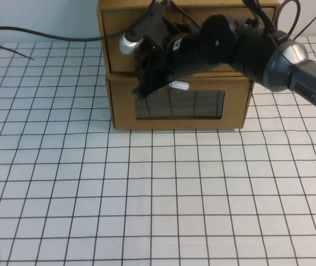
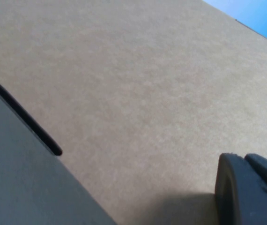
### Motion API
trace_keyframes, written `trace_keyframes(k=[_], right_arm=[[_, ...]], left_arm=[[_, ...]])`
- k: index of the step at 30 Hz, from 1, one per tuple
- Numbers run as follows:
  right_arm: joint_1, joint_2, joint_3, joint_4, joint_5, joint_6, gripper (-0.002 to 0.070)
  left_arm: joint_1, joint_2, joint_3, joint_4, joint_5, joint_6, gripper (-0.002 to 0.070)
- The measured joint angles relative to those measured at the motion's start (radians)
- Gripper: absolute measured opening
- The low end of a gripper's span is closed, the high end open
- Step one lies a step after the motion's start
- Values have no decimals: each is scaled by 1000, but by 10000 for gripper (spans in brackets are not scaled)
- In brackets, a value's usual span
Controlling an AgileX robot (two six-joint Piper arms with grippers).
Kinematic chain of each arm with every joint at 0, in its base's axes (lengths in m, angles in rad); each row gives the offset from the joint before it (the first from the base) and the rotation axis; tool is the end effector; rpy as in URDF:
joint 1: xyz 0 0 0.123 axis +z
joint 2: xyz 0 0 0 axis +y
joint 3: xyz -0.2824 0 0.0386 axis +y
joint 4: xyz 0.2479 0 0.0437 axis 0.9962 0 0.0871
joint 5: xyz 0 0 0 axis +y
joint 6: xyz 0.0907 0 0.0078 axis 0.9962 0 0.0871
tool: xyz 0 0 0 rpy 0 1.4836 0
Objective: Close the shoe box
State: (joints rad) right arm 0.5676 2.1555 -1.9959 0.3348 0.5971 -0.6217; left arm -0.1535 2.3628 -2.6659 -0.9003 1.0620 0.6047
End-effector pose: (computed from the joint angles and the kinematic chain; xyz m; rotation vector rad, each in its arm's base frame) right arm 0.4220 0.2891 0.2872 -1.0671 1.9479 0.3305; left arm 0.4958 -0.1398 0.3807 0.6742 1.8624 -0.8198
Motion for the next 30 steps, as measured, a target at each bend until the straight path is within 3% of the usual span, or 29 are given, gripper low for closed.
trace_keyframes(k=[7,18,25,30], right_arm=[[-9,-21,-7,20,104,-16,-13],[-28,-148,32,239,296,-116,-13],[44,-330,225,262,293,-168,-12],[93,-551,470,278,179,-179,-12]], left_arm=[[0,0,0,0,5,2,-3],[0,-56,0,54,12,47,-2],[0,-140,0,127,12,44,-2],[0,-192,2,207,26,-8,-2]])
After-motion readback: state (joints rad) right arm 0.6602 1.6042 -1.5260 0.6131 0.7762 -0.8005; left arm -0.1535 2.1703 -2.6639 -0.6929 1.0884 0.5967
